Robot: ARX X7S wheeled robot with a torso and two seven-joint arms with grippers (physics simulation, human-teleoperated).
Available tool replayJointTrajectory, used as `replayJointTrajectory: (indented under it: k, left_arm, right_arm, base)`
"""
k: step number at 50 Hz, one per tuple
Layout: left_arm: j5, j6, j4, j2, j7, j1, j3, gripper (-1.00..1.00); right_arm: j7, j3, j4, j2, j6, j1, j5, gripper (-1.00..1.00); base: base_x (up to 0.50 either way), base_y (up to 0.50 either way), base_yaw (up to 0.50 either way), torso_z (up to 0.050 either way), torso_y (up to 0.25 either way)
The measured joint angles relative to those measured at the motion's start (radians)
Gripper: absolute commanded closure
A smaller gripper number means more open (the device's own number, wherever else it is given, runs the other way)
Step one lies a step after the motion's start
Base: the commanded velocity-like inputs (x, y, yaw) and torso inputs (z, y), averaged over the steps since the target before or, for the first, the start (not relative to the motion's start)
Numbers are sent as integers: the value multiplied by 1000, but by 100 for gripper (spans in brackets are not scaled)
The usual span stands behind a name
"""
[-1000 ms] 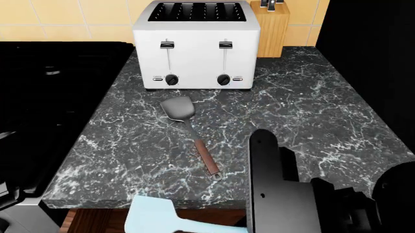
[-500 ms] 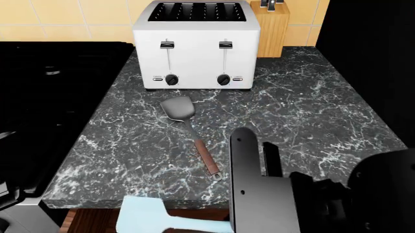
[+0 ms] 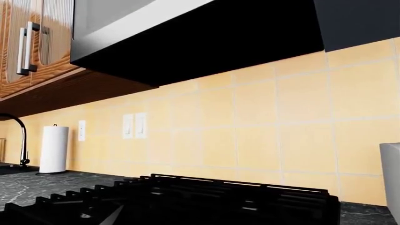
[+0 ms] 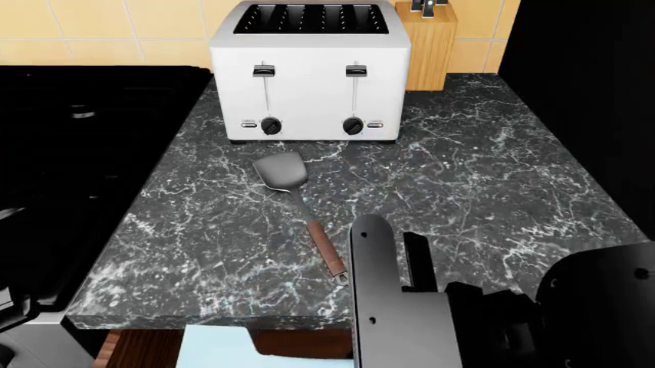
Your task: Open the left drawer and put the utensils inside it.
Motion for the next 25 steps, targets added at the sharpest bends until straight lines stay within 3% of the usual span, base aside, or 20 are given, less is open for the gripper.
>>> replayJointTrajectory:
  k: [17, 18, 25]
  left_arm:
    - [-1, 1, 1, -4, -4, 2, 1, -100]
    - [-1, 2, 1, -4, -4, 2, 1, -100]
    - [-1, 3, 0, -4, -5, 2, 2, -100]
  right_arm:
    - [6, -14, -11, -1, -10, -8, -1, 100]
    - [6, -14, -12, -1, -10, -8, -2, -100]
    - [9, -17, -13, 2, -11, -7, -12, -100]
  base:
    - [0, 0, 0, 0, 0]
    - [0, 0, 0, 0, 0]
    - [0, 0, 0, 0, 0]
